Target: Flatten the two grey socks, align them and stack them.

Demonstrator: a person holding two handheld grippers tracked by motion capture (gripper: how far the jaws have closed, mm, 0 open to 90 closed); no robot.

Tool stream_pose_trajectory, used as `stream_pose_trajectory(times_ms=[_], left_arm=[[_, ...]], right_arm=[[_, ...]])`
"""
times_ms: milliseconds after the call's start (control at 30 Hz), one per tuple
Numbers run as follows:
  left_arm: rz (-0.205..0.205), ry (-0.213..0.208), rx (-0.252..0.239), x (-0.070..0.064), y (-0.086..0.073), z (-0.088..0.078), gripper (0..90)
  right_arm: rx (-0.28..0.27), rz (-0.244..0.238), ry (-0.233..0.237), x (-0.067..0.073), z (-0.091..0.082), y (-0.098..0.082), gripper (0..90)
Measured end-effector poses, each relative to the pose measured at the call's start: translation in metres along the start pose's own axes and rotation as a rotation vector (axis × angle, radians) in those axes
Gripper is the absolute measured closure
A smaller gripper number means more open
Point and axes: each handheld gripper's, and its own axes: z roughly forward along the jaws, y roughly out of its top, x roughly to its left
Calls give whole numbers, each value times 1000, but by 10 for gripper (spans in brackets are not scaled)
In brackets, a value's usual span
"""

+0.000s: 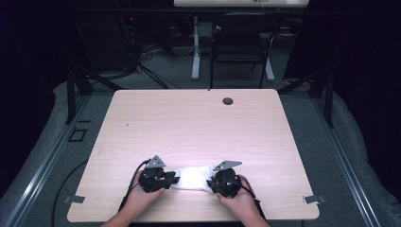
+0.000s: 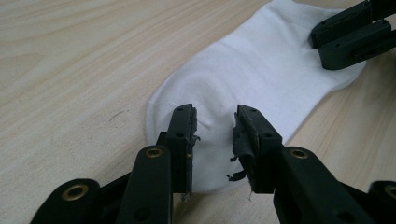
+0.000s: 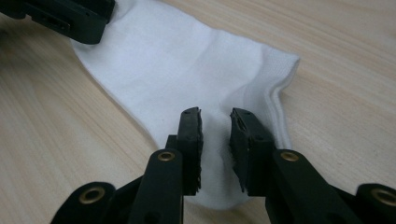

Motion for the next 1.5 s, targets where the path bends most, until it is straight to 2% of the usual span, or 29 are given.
stream_pose_trajectory(times_ms=[167, 200, 300, 800, 1133, 1500], left_arm=[[10, 5, 2, 0, -1, -1, 686], [11, 6, 2, 0, -1, -1, 689], [10, 9, -3, 0, -2, 0, 692], [-31, 34, -19, 7, 0, -1, 672], [-39, 31, -31, 7, -1, 0, 663], [-50, 24, -38, 8, -1, 0, 634]], right_arm=[[-11, 3, -2, 0, 0, -2, 748], [-20, 16, -1, 1, 0, -3, 748], [-7, 14, 6, -1, 0, -2, 746], [-46, 49, 24, -12, 10, 8, 725], [-62, 53, 28, -19, 14, 11, 712], [-67, 48, 32, -19, 13, 12, 690]])
